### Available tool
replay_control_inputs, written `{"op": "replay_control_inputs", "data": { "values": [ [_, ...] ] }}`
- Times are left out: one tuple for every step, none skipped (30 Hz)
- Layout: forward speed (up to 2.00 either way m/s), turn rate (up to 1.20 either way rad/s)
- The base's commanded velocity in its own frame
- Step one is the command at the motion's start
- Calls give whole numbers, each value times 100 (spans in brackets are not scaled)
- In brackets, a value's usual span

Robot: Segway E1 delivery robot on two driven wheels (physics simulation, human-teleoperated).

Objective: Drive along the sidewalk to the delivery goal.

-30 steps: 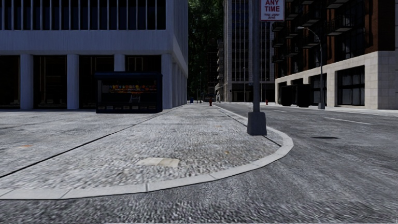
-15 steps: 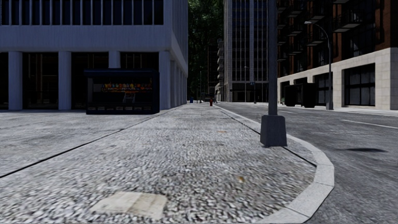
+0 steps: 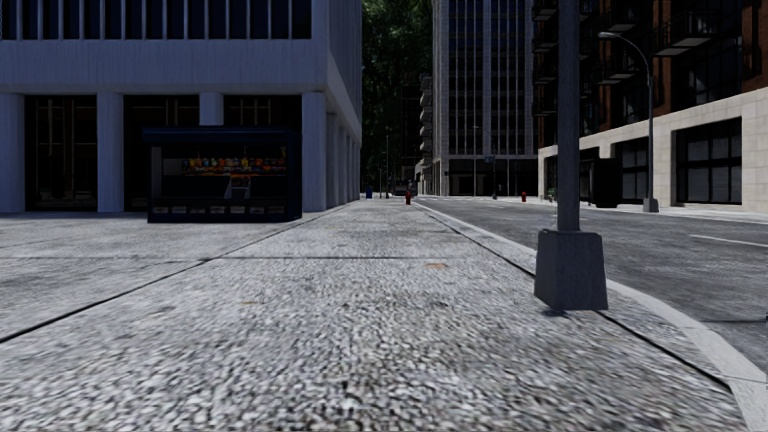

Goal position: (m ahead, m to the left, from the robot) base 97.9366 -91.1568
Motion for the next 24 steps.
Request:
{"op": "replay_control_inputs", "data": {
  "values": [
    [137, 0],
    [137, 0],
    [137, 0],
    [137, 0],
    [138, 0],
    [138, 0],
    [138, 0],
    [138, 0],
    [138, 0],
    [138, 0],
    [138, 0],
    [138, 0],
    [138, 0],
    [138, 0],
    [138, 0],
    [138, 0],
    [138, 0],
    [140, 0],
    [140, 0],
    [142, 0],
    [144, 0],
    [145, 0],
    [146, 0],
    [146, 0]
  ]
}}
